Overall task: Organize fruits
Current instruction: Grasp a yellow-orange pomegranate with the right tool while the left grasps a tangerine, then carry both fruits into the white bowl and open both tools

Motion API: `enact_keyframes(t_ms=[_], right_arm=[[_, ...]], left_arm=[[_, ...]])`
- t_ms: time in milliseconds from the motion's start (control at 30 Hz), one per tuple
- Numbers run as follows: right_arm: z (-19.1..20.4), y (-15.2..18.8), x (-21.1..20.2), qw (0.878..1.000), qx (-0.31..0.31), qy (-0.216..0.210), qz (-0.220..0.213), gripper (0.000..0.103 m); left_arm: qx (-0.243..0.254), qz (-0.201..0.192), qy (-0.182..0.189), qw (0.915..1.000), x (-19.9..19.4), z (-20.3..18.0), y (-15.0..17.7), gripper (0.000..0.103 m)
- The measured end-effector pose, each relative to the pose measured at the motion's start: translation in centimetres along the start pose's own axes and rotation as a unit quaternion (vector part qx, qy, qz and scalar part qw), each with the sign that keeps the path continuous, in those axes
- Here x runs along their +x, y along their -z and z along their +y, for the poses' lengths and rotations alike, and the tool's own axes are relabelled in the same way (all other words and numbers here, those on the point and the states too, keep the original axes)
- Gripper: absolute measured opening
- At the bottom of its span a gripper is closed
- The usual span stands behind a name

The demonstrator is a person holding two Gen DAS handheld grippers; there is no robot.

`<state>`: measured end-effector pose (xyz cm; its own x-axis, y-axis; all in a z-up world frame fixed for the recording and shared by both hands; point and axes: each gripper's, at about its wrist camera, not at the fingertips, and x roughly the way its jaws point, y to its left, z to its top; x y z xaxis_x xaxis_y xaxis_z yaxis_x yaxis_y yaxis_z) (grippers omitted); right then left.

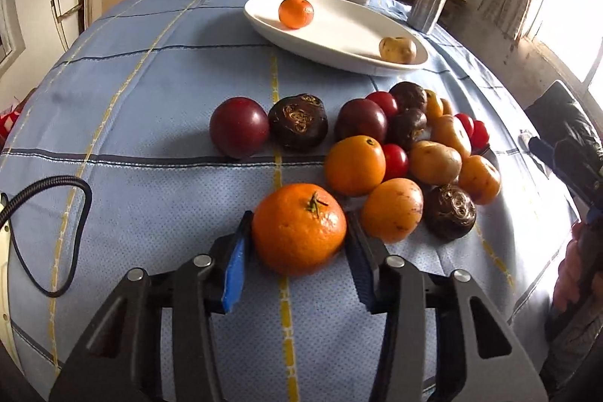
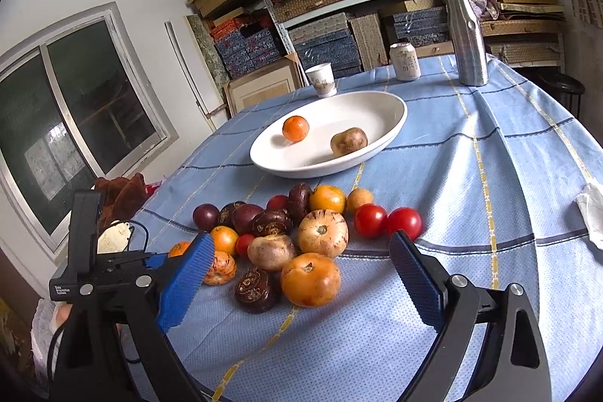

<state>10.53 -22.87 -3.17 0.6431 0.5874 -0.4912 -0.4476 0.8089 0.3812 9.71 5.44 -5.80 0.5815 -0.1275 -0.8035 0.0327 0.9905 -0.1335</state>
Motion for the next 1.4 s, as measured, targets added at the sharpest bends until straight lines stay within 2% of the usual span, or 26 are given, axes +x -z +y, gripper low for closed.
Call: enact_keyframes(t_ms=[167,267,300,333,567,633,700,900,1000,1133,1233,1300,1400], right_arm=[[0.4,0.3,1.1,0.999,-0.009,0.003,0.038,0.092],[0.4,0.5,2.3,0.997,-0.009,0.007,0.077,0.070],[0.4,0.7,2.8,0.996,-0.010,0.007,0.089,0.058],[0.5,0.8,3.3,0.994,-0.010,0.007,0.105,0.052],[0.1,1.5,4.7,0.989,-0.001,0.043,0.143,0.054],[-0.6,1.6,5.2,0.987,0.022,0.030,0.154,0.050],[-0.9,1.7,5.0,0.988,0.032,0.016,0.150,0.044],[-0.6,1.6,4.7,0.989,0.032,-0.007,0.142,0.043],[-0.2,0.8,3.4,0.993,0.020,-0.014,0.114,0.043],[2.1,-4.8,-0.3,0.998,-0.037,0.003,0.041,0.043],[3.5,-10.4,-2.3,0.997,-0.065,0.020,-0.020,0.043],[3.8,-13.0,-1.8,0.997,-0.067,0.027,-0.037,0.043],[3.1,-15.4,2.2,0.996,-0.063,0.049,-0.031,0.043]], left_arm=[[-0.020,-0.021,-0.004,0.9996,-0.7,0.7,0.1,0.046],[-0.029,-0.024,-0.002,0.9993,-0.9,1.1,0.1,0.046],[-0.031,-0.024,0.000,0.9992,-0.9,1.2,0.1,0.046],[-0.032,-0.024,0.002,0.9992,-0.8,1.2,0.1,0.046],[-0.026,-0.023,0.007,0.9994,-0.7,0.9,0.1,0.046],[-0.026,-0.023,0.008,0.9994,-0.8,0.9,0.2,0.046],[-0.025,-0.022,0.008,0.9994,-0.7,0.9,0.2,0.046],[-0.025,-0.026,0.008,0.9993,-0.9,0.8,0.3,0.046],[-0.013,-0.042,0.005,0.9990,-2.0,0.3,-0.4,0.046],[0.027,-0.086,-0.029,0.9955,-4.8,-1.5,-4.6,0.046],[0.033,-0.124,-0.044,0.9908,-6.1,-2.5,-9.1,0.046],[0.033,-0.126,-0.046,0.9904,-5.3,-3.1,-12.0,0.046],[0.033,-0.108,-0.043,0.9926,-2.2,-3.8,-14.8,0.046]])
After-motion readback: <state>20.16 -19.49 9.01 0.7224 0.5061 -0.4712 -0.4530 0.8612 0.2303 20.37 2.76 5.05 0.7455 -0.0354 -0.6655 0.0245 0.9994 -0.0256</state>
